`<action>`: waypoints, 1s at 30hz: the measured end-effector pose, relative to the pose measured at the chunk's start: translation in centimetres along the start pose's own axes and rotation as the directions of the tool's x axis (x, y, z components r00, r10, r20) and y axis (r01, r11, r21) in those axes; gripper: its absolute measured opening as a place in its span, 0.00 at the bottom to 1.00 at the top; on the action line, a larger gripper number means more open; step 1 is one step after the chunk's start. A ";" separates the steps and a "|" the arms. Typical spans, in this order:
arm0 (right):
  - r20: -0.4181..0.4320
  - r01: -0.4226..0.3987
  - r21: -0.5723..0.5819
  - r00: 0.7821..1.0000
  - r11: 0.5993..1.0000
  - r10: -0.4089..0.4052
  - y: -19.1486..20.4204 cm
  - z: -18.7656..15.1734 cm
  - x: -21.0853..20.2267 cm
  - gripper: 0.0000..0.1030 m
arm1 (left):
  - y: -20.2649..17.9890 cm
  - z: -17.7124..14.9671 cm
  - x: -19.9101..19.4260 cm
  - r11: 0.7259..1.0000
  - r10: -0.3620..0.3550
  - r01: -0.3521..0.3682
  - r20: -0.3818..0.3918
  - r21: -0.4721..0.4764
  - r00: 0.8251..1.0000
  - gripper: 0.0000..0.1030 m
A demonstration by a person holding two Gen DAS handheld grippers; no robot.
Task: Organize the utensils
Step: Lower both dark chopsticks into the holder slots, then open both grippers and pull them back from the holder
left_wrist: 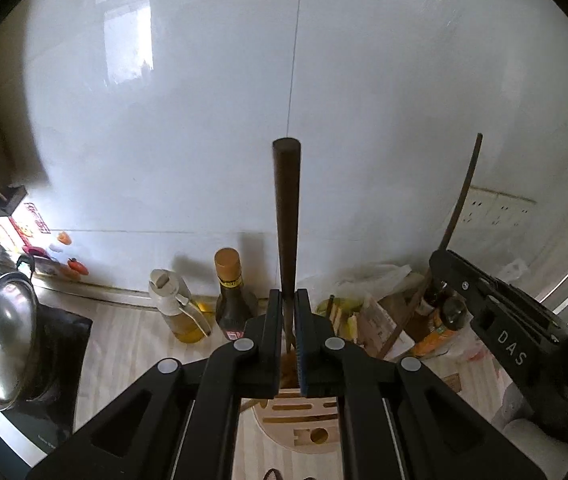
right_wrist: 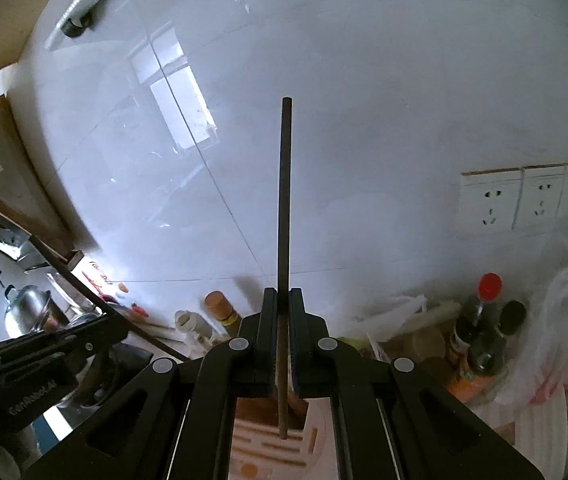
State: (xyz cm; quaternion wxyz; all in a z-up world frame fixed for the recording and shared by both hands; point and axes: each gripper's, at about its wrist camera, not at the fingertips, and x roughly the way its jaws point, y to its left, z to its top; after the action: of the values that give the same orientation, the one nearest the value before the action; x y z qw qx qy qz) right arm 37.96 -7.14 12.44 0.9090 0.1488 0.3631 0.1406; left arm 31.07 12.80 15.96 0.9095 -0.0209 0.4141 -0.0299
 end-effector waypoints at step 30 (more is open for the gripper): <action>-0.094 -0.039 -0.089 0.995 0.995 0.030 0.1 -5.0 3.5 0.33 | 2.6 -2.1 2.0 0.989 0.075 -0.084 -0.076 -0.118 0.994 0.74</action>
State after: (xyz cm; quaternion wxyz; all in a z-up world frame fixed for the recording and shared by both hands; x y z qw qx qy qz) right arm 36.91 -4.90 6.87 0.8945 0.1068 0.3953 0.1794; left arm 30.94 15.26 12.93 0.8916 -0.0586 0.4479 0.0309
